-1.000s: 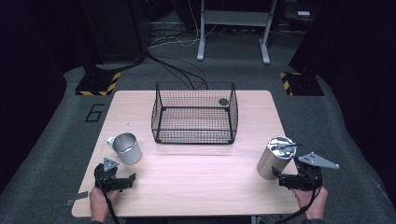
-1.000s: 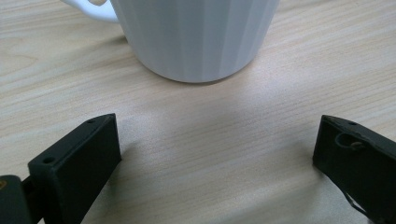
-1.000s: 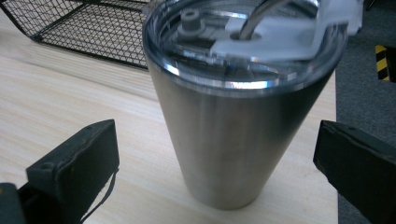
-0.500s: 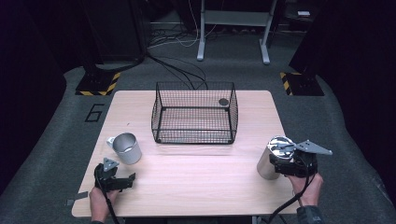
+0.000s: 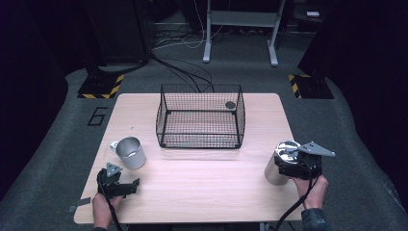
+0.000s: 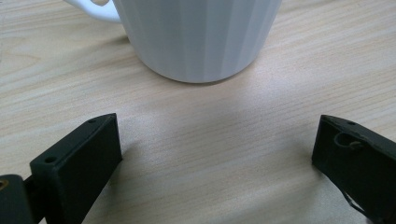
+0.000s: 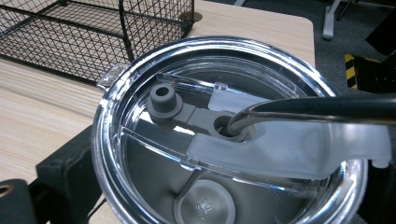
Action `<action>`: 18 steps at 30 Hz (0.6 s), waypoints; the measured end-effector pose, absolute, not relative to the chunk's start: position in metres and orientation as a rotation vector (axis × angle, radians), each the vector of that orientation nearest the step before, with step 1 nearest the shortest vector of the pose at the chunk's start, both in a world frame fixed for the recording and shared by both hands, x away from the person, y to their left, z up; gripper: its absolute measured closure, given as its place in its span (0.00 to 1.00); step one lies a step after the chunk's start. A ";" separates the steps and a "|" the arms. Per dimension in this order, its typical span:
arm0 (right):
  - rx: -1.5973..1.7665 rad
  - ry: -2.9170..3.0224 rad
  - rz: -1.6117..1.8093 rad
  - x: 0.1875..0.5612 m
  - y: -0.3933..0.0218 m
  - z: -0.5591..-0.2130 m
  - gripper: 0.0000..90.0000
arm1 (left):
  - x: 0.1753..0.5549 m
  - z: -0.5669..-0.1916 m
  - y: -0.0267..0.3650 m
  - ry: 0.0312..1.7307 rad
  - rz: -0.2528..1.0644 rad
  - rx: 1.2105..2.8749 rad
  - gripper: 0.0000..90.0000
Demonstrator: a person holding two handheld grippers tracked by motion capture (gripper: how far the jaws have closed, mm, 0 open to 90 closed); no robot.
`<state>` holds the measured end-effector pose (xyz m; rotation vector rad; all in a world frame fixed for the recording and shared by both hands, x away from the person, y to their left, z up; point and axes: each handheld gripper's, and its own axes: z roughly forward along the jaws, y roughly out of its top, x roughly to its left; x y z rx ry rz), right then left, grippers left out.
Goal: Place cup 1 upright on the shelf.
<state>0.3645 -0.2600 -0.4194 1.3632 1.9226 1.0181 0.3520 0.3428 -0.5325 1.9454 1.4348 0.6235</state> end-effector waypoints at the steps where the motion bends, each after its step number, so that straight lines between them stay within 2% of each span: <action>1: 1.363 1.923 1.018 0.365 -0.260 -0.419 0.03 | 0.352 -0.532 0.343 1.435 0.623 1.946 0.01; 18: 1.358 1.926 1.021 0.365 -0.260 -0.418 0.04 | 0.359 -0.532 0.347 1.388 0.599 1.974 0.00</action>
